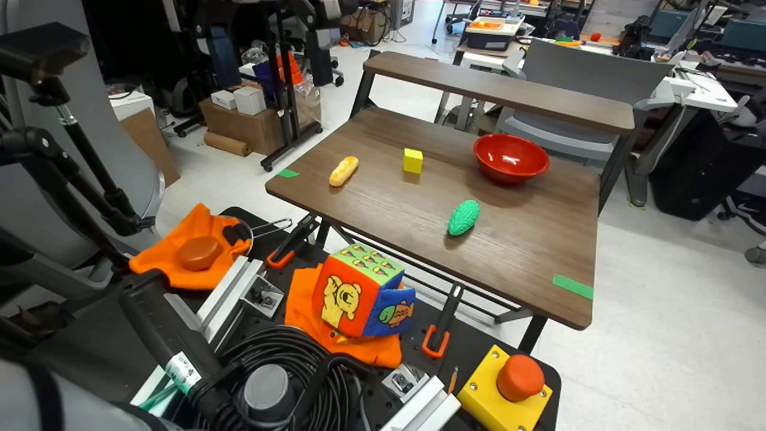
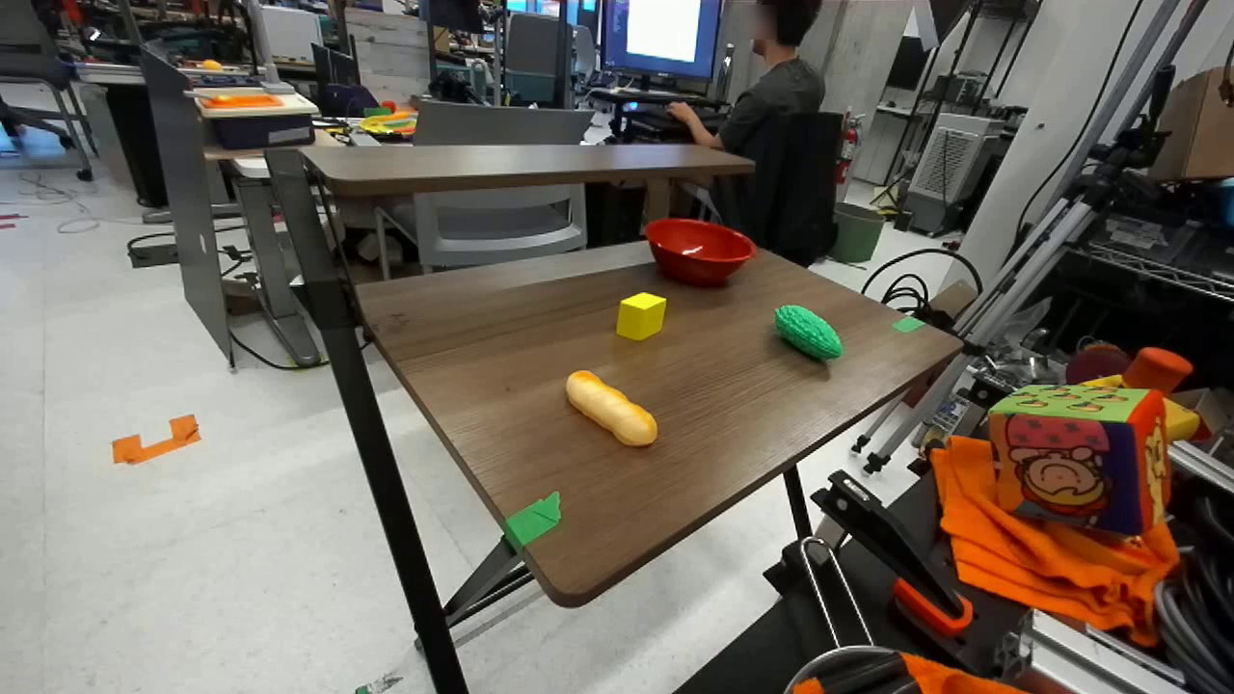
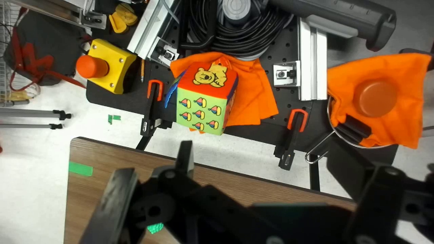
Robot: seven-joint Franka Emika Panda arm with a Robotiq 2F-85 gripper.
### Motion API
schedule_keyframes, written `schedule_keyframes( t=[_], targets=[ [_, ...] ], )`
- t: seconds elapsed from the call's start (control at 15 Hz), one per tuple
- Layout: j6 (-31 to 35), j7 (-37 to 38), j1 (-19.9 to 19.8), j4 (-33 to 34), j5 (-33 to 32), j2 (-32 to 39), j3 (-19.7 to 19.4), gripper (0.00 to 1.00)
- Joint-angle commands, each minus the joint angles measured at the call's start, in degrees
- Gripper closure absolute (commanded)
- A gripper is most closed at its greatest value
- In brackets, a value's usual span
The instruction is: Put the green object in the red bowl
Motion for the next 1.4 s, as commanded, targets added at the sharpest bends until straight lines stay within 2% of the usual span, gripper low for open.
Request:
schedule_keyframes(
  t=[0.0,0.33,0.6,0.8,1.07,1.33],
  targets=[
    [3.18,-0.08,-0.97,2.07,-0.72,4.74,-2.20,0.00],
    [21.18,-1.38,-7.31,3.63,-3.24,18.82,-8.10,0.00],
    [31.20,-4.40,-10.51,8.44,-2.55,33.16,-13.02,0.00],
    [35.39,-8.77,-11.15,15.02,-0.80,44.29,-15.31,0.00],
    [37.59,-8.83,-12.34,27.08,-0.08,59.19,-16.07,0.00],
    [33.79,-9.09,-12.90,40.03,-0.15,71.03,-15.48,0.00]
  ],
)
